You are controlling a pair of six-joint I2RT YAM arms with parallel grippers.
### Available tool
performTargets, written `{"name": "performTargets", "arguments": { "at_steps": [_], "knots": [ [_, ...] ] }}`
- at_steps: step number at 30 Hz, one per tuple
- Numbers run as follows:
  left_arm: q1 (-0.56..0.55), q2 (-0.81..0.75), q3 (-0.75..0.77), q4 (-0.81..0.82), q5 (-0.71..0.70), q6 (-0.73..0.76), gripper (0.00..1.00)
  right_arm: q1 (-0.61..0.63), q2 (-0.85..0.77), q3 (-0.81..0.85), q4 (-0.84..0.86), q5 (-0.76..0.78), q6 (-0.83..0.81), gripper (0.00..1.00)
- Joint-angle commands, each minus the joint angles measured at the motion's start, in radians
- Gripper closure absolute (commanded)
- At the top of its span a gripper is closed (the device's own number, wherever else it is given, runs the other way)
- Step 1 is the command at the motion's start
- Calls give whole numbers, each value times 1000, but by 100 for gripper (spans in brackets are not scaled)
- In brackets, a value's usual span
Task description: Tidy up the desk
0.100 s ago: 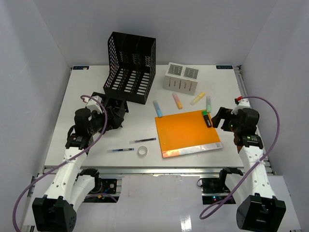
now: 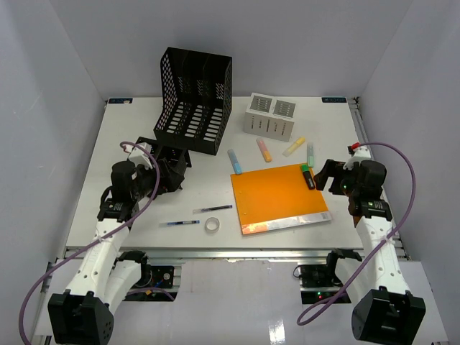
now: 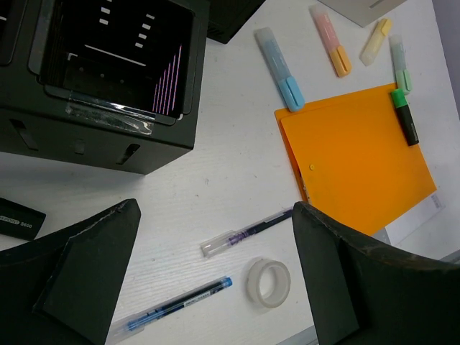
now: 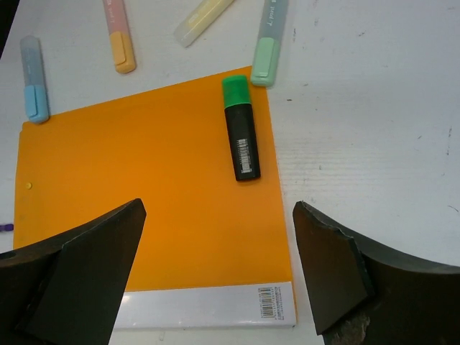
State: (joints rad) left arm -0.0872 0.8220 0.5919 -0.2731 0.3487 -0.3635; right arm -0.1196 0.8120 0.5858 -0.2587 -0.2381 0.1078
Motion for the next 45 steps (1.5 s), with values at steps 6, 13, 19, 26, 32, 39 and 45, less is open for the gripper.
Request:
{"name": "performTargets", "arguments": {
  "at_steps": [6, 13, 19, 26, 32, 39, 45],
  "knots": [
    [13, 40, 46, -44, -62, -51, 2, 87, 103, 188, -100, -443, -437, 10],
    [216, 105, 46, -109, 45, -153, 13, 272, 251, 273, -232, -225, -602, 10],
    [285, 192, 66, -173, 16, -187, 16, 311, 294, 267, -273, -345, -681, 10],
    [300, 330, 149, -261, -179, -224, 18, 258, 256, 164, -195, -509, -692, 10],
    [302, 475, 224, -304, -384, -260, 21, 256, 192, 148, -187, -538, -688, 10],
    [302, 586, 279, -310, -434, -275, 22, 256, 163, 146, -186, -552, -680, 10],
    [302, 669, 312, -300, -456, -265, 23, 256, 153, 144, -188, -562, -680, 10]
  ]
}}
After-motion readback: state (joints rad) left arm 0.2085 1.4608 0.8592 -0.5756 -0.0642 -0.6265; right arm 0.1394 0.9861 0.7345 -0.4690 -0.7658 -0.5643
